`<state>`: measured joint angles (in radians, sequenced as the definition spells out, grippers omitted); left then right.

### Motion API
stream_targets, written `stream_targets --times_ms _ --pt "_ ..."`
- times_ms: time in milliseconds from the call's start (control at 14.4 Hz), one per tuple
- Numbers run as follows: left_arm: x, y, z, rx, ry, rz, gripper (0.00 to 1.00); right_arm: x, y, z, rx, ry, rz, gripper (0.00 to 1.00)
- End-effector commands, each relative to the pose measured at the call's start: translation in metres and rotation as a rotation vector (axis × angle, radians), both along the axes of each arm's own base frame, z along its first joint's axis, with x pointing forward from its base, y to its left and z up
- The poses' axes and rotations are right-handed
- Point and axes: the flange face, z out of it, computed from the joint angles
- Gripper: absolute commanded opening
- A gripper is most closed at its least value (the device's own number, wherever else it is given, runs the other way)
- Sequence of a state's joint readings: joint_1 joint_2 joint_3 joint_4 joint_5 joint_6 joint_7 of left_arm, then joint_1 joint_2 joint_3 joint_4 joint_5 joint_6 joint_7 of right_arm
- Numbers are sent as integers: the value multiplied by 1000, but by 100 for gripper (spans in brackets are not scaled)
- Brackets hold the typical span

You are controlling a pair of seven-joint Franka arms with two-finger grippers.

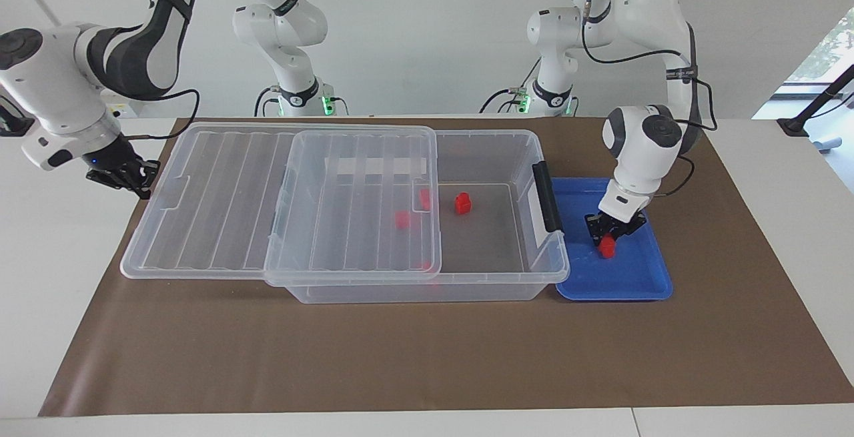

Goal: Place red block in blue tray from box
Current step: 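Carry the red block over the blue tray with the left gripper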

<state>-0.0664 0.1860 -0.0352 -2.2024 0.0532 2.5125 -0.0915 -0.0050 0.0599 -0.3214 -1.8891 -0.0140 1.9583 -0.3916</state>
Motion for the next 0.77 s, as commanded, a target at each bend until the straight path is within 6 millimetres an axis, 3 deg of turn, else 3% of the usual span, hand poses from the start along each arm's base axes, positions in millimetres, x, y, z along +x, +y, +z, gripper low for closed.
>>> stream_targets --times_ms 0,139,279,697 --pt "-2 -6 0 -11 -11 -14 95 -4 11 1 21 -15 -41 0" --pt "-2 -10 8 -11 -11 -20 100 3 42 -3 28 -7 -53 0" --pt "1 -13 28 -9 -19 -27 100 4 53 -4 30 -2 -87 0" --pt "20 -38 142 15 66 -63 100 11 91 -4 31 0 -111 0"
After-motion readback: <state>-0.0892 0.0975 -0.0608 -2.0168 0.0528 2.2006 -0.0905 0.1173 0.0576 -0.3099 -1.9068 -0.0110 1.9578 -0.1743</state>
